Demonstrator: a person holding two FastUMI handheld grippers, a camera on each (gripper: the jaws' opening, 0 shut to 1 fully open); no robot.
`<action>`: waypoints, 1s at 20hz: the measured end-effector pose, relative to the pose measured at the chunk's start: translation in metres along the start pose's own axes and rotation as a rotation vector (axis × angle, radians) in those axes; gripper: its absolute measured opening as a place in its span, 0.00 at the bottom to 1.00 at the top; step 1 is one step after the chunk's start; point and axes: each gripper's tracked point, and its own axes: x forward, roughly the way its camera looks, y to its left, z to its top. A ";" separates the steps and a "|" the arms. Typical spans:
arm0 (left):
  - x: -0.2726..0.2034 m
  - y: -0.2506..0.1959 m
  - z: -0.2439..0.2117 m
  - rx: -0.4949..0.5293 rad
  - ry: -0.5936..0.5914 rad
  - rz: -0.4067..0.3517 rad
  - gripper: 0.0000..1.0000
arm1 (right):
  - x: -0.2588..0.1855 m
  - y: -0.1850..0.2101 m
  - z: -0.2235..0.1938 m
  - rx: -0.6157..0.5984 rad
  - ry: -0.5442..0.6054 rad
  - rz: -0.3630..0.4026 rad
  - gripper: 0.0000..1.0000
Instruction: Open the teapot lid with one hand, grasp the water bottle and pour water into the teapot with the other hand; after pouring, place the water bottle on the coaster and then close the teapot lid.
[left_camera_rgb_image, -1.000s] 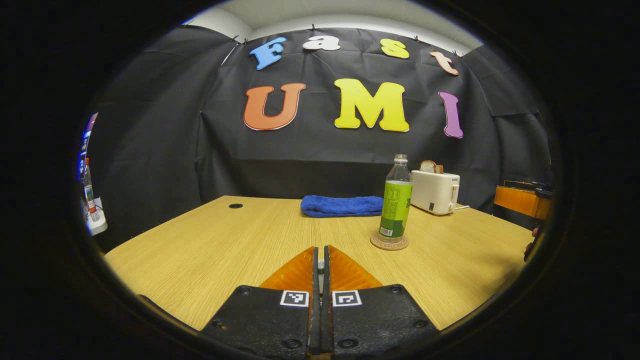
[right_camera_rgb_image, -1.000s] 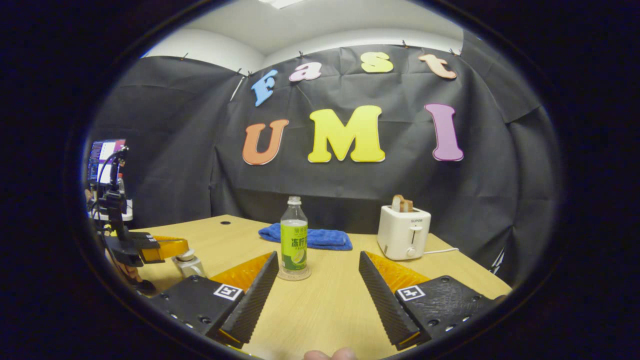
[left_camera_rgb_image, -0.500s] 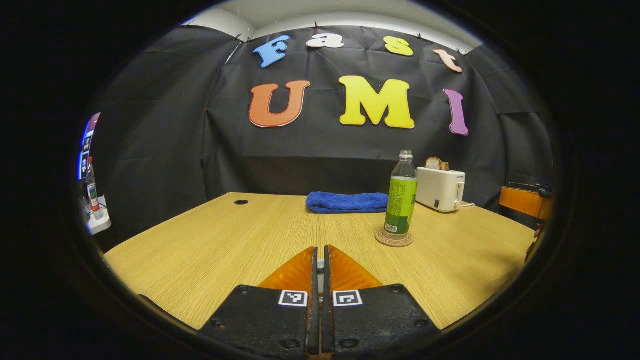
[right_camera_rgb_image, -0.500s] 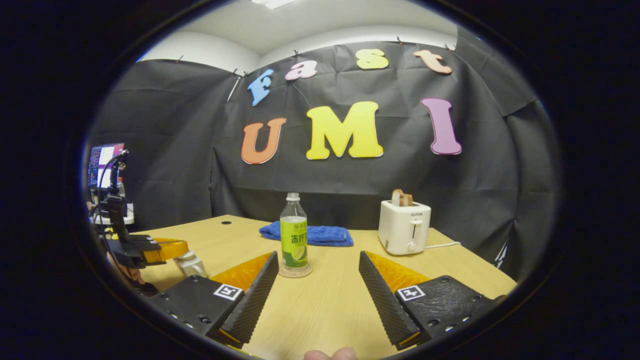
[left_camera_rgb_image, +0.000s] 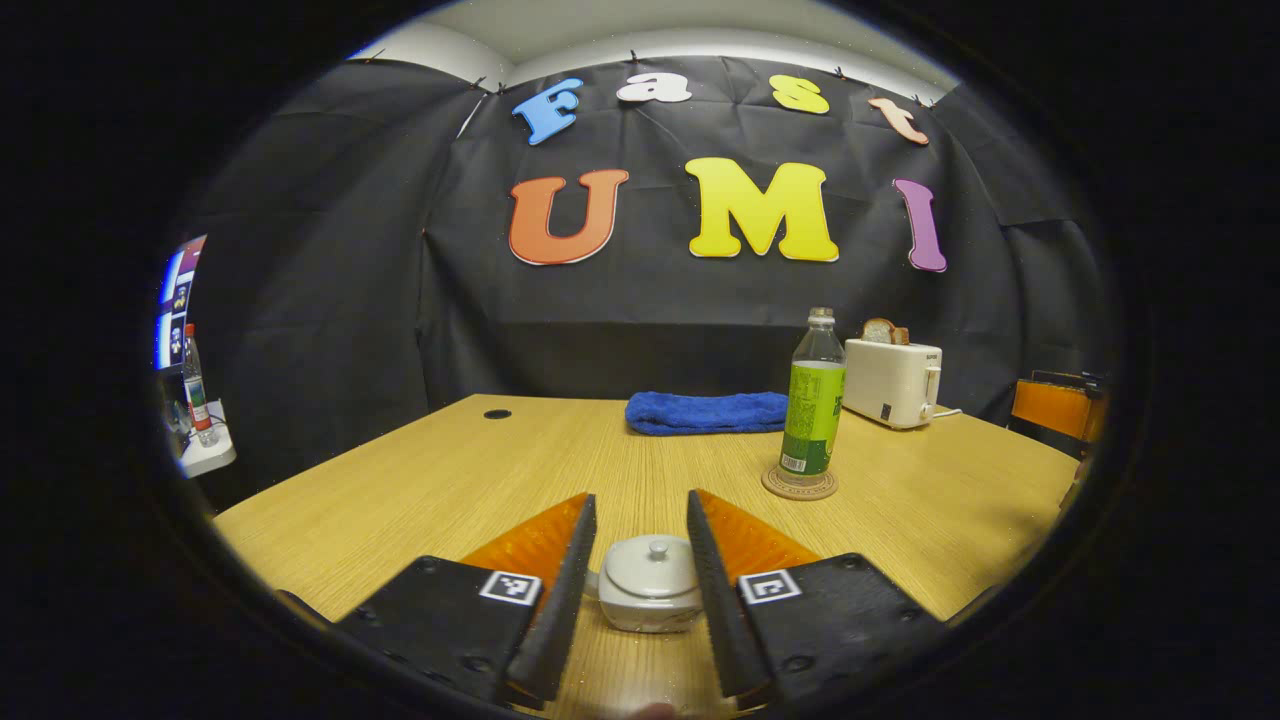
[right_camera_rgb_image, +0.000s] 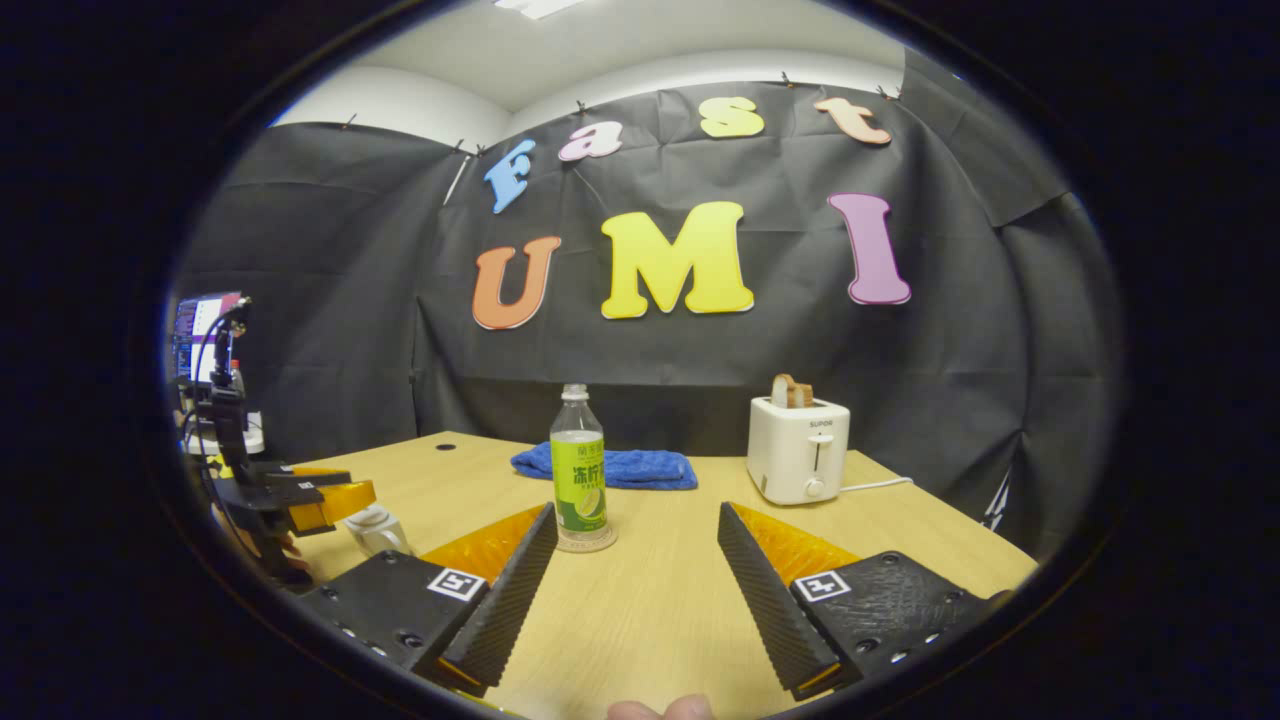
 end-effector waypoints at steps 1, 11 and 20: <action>-0.003 0.004 0.003 0.001 -0.008 0.012 0.71 | -0.001 -0.002 0.001 0.002 -0.005 -0.008 0.96; -0.055 -0.014 0.079 0.039 -0.125 0.070 1.00 | -0.029 -0.018 0.021 -0.009 -0.055 -0.142 0.96; -0.098 -0.064 0.102 -0.005 -0.165 0.006 1.00 | -0.071 -0.009 0.048 -0.034 -0.109 -0.171 0.97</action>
